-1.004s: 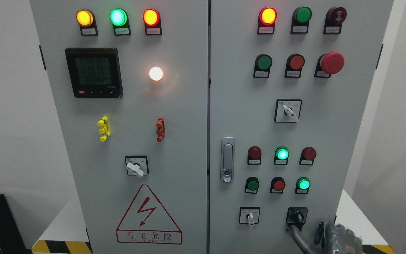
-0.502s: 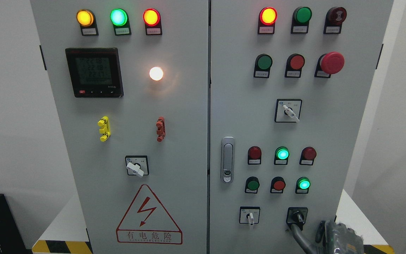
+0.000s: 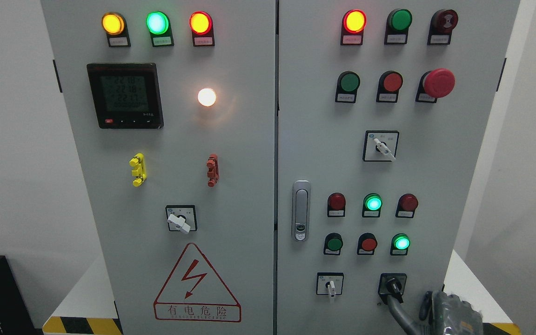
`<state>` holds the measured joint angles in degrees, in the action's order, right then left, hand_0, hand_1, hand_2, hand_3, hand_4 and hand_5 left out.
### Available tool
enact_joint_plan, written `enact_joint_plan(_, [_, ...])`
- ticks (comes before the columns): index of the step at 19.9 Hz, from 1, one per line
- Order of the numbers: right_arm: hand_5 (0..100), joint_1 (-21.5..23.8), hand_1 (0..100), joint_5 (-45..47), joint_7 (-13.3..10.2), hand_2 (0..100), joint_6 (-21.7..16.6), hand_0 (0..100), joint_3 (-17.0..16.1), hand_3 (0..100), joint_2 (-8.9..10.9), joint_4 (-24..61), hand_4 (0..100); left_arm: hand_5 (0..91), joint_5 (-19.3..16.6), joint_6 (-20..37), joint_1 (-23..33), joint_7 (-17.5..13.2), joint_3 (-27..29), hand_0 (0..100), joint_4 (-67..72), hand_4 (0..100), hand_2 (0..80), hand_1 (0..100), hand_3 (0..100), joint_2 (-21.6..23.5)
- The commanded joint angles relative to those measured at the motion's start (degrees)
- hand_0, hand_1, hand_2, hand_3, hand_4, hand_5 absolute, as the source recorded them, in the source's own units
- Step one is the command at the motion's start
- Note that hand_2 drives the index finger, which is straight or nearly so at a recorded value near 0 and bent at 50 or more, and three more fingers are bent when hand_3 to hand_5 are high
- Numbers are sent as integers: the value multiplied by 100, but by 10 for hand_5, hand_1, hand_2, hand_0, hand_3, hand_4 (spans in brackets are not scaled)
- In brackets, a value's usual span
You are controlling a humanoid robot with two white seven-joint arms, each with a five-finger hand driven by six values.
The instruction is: Flip black knob to close circuit
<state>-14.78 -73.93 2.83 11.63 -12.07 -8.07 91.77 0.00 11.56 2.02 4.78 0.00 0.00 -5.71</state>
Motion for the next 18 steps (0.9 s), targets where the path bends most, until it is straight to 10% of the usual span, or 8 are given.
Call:
enact_joint_plan(1, [810,-16,63,10,7,773,6,0,-103,937,7,-1,784,0,-123,-5,0,-3,-123,120,123,0,0,556,0,0])
enact_joint_plan(18, [804,-121,64,71,16,771,-29,0,-182,934,16,34,781,0,-123,4,0,-3,-123,120,123,0,0,556,0,0])
